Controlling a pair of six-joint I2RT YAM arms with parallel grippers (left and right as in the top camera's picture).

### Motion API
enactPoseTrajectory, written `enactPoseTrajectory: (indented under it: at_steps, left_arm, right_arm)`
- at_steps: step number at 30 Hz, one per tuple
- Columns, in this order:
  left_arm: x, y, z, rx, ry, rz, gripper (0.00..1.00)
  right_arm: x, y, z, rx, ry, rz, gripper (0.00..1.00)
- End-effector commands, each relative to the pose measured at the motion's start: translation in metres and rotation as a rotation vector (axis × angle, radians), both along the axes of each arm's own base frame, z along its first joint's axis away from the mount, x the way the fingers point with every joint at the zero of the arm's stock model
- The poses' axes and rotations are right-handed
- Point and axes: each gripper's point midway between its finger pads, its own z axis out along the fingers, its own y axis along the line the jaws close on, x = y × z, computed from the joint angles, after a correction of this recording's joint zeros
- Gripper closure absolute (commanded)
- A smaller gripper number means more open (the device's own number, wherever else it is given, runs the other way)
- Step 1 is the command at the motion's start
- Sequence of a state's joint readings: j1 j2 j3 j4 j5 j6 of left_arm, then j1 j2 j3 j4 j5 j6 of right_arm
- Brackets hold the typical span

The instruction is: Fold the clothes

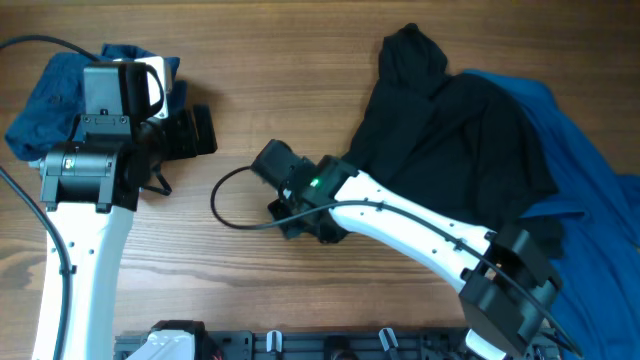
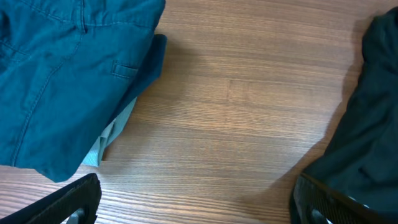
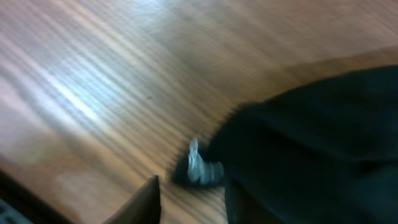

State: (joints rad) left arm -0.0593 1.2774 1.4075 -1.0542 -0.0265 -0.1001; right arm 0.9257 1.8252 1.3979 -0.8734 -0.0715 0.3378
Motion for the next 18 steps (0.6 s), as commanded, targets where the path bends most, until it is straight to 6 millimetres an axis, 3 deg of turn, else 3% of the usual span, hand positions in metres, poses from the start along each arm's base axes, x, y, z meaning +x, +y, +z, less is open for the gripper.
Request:
enactPoseTrajectory:
  at_steps: [1,2,4,6,8,12,14,18]
  left_arm:
    - [0.000,-0.024,0.010,-0.116,-0.020,-0.068,0.00]
    - [0.000,-0.029,0.009,-0.140,-0.013,-0.086,0.00]
    - [0.001,-0.040,0.005,-0.184,0.008,-0.123,0.01]
    - [0.003,-0.052,-0.003,-0.203,0.040,-0.160,0.03]
    - [0.007,-0.073,-0.016,-0.204,0.079,-0.227,0.15]
    - [0.009,-0.151,-0.049,-0.144,0.136,-0.498,0.36]
    - [0.006,-0.182,-0.067,-0.082,0.150,-0.592,0.43]
    - [0.000,-0.239,-0.105,0.047,0.159,-0.733,0.53]
  right_arm:
    - [0.046,-0.035,0.041,0.031,-0.130,-0.177,0.20]
    - [0.058,-0.046,0.051,0.052,-0.147,-0.231,0.11]
    - [0.082,-0.073,0.070,0.093,-0.179,-0.347,0.08]
    - [0.109,-0.115,0.086,0.123,-0.202,-0.506,0.07]
    - [0.134,-0.165,0.091,0.132,-0.208,-0.665,0.07]
    - [0.161,-0.271,0.083,0.117,-0.171,-0.960,0.11]
    - [0.166,-0.325,0.076,0.095,-0.169,-1.097,0.20]
    - [0.159,-0.430,0.048,0.075,-0.112,-1.365,0.59]
